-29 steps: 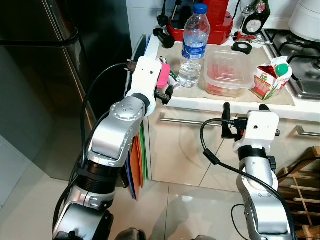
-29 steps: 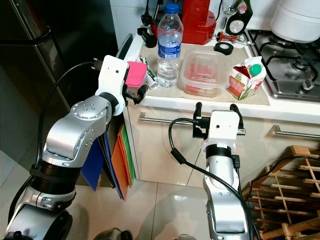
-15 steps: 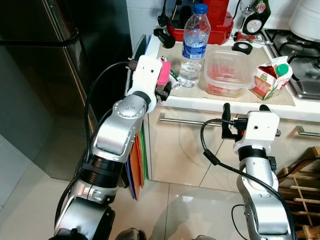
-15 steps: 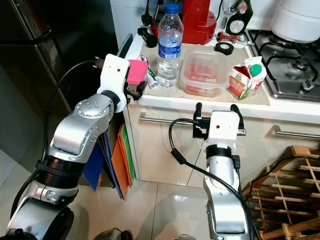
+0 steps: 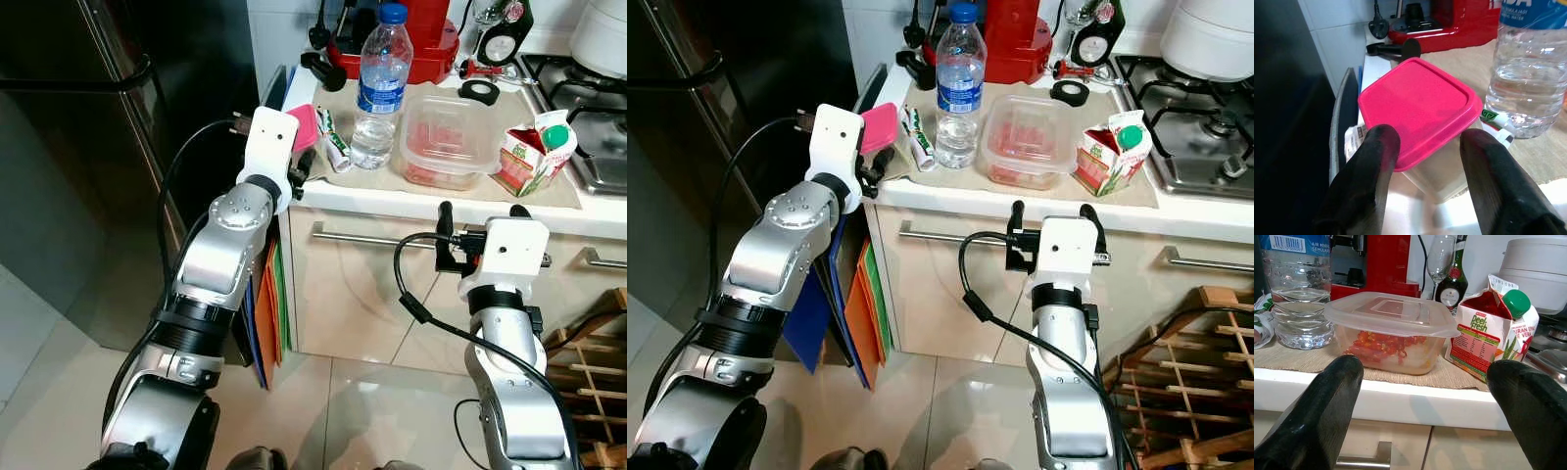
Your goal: Restocking fridge
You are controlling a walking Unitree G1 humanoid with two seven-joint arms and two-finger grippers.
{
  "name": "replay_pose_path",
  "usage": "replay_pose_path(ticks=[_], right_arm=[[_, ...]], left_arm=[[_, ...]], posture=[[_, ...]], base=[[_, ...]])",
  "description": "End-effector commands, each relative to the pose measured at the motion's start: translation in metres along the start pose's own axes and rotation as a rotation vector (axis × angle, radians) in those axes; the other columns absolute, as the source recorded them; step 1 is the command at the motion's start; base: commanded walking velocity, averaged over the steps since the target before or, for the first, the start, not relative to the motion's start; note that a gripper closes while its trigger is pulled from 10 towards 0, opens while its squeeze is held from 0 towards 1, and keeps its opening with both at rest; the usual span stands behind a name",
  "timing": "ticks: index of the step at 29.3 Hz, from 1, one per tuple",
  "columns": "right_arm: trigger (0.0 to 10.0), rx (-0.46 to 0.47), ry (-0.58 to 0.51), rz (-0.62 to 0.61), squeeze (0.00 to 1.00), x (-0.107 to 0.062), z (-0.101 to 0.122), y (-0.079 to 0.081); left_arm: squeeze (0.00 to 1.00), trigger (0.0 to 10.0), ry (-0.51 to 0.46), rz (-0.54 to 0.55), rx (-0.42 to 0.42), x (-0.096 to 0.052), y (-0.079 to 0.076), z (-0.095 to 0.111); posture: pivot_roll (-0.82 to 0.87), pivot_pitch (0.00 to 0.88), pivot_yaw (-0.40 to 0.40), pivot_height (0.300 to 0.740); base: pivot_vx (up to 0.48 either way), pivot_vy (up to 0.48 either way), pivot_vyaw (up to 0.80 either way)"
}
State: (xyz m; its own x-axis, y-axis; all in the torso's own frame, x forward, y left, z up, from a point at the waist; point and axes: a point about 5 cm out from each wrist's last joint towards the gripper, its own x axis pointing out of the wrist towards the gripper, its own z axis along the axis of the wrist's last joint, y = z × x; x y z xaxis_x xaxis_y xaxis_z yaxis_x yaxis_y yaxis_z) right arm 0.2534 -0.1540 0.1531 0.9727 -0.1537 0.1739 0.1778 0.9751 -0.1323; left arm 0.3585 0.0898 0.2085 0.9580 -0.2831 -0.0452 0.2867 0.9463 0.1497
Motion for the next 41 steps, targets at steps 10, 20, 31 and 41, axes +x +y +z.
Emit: replay_pose_path(ticks=[10, 20, 31, 41], right_arm=[[10.0, -0.005, -0.004, 0.007, 0.00, 0.001, 0.001, 0.003], [10.0, -0.008, 0.015, 0.005, 0.00, -0.003, -0.002, 0.002], [10.0, -0.010, 0.024, 0.003, 0.00, -0.003, -0.004, 0.002], [10.0, -0.012, 0.025, 0.002, 0.00, -0.003, -0.004, 0.001]], left_arm=[[0.00, 9.2, -0.019, 0.001, 0.100, 0.001, 0.004, 0.001], [0.00, 10.0, -0.003, -0.077, 0.341, 0.004, 0.008, -0.004], [1.00, 10.0, -0.088, -0.096, 0.385, 0.007, 0.016, 0.022], [1.00, 10.0, -0.107, -0.126, 0.353, 0.007, 0.017, 0.033]], posture=[[-0.10, 0.026, 0.044, 0.740], [-0.10, 0.040, 0.048, 0.740], [-0.11, 0.045, 0.049, 0.740], [-0.11, 0.044, 0.048, 0.740]], base=[[0.000, 0.000, 0.00], [0.000, 0.000, 0.00], [0.000, 0.000, 0.00], [0.000, 0.000, 0.00]])
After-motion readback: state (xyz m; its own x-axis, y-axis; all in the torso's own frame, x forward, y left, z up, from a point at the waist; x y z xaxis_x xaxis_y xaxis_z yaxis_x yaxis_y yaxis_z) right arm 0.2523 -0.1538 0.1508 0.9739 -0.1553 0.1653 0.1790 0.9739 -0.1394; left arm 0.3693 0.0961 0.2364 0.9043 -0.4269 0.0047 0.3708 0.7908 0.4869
